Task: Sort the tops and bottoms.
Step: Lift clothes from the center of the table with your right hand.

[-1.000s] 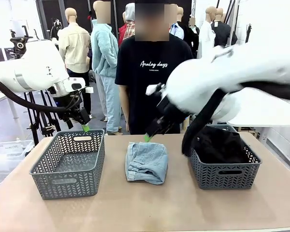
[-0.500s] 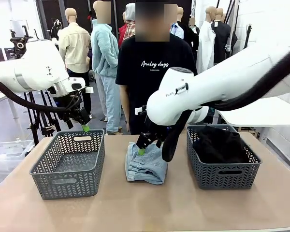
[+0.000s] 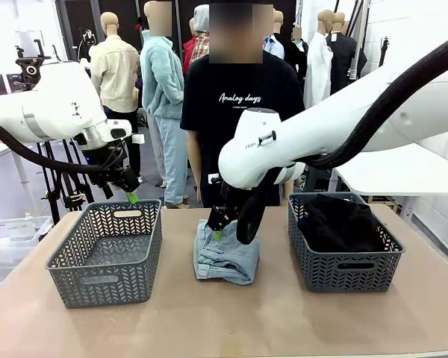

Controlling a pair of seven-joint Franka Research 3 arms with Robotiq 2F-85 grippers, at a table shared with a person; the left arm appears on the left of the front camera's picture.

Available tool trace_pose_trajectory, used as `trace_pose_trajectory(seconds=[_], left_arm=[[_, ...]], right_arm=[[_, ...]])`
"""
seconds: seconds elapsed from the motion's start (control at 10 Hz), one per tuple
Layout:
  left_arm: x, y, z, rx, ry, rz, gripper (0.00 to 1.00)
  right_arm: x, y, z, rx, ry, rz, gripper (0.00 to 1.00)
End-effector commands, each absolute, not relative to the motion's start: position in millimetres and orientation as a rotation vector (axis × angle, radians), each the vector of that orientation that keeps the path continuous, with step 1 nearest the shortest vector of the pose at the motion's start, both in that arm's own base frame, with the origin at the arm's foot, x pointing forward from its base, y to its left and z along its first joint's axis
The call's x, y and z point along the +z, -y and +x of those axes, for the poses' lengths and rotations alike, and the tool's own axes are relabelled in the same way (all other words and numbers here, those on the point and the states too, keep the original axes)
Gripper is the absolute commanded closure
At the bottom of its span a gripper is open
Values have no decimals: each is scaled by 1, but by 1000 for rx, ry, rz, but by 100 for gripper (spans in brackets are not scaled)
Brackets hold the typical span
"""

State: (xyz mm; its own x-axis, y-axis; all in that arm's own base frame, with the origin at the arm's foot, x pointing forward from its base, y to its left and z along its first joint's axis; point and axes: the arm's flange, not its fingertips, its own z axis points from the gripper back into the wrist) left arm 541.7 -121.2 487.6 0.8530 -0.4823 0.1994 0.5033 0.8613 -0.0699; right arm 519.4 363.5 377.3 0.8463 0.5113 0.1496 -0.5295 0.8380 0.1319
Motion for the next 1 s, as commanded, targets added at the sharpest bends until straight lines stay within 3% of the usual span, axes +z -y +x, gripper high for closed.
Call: trace_pose_trajectory(seconds=[0.0, 0.5, 0.9], left_arm=[[489, 120, 543, -514, 182, -132, 0], [489, 120, 543, -514, 182, -132, 0], [489, 120, 543, -514, 182, -132, 0]], right_arm=[[372, -372, 533, 512, 128, 95, 0], [360, -371, 547, 405, 196, -2, 0], [364, -364, 544, 421, 179, 36, 0]])
